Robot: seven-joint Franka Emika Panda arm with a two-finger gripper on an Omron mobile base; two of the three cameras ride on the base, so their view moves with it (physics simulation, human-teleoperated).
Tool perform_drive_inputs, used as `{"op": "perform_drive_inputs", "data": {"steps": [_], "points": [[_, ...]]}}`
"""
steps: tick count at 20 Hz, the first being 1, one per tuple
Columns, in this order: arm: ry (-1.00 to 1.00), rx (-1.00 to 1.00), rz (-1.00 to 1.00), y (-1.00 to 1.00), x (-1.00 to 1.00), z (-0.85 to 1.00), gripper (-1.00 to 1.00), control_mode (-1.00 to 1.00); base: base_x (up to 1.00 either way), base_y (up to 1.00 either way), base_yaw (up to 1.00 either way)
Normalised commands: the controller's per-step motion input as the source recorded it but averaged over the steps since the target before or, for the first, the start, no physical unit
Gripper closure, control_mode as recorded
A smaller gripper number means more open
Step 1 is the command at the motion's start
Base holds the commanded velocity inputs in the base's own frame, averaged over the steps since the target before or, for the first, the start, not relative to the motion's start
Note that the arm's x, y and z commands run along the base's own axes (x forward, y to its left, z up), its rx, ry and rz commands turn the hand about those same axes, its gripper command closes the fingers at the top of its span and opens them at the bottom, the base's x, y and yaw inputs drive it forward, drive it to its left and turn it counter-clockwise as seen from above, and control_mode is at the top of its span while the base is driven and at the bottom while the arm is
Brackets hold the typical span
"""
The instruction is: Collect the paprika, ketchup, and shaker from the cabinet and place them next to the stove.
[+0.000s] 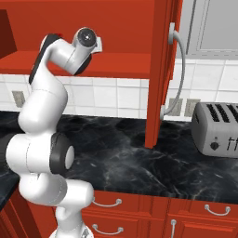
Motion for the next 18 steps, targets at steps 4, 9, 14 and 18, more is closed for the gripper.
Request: {"op": "perform_drive_inputs", "data": {"steps": [4,9,14,18], "points": [[0.01,0.0,0.06,0.05,0.15,-0.21,-1.0,-1.0,0.0,0.0,0.0],[0.02,0.0,0.07,0.1,0.15,-0.09,-1.0,-1.0,0.0,0.0,0.0],[0.01,0.0,0.08,0.06,0.11,-0.04,-1.0,-1.0,0.0,0.0,0.0],[0.01,0.0,0.07,0.06,0.09,-0.07,-1.0,-1.0,0.0,0.0,0.0]]}}
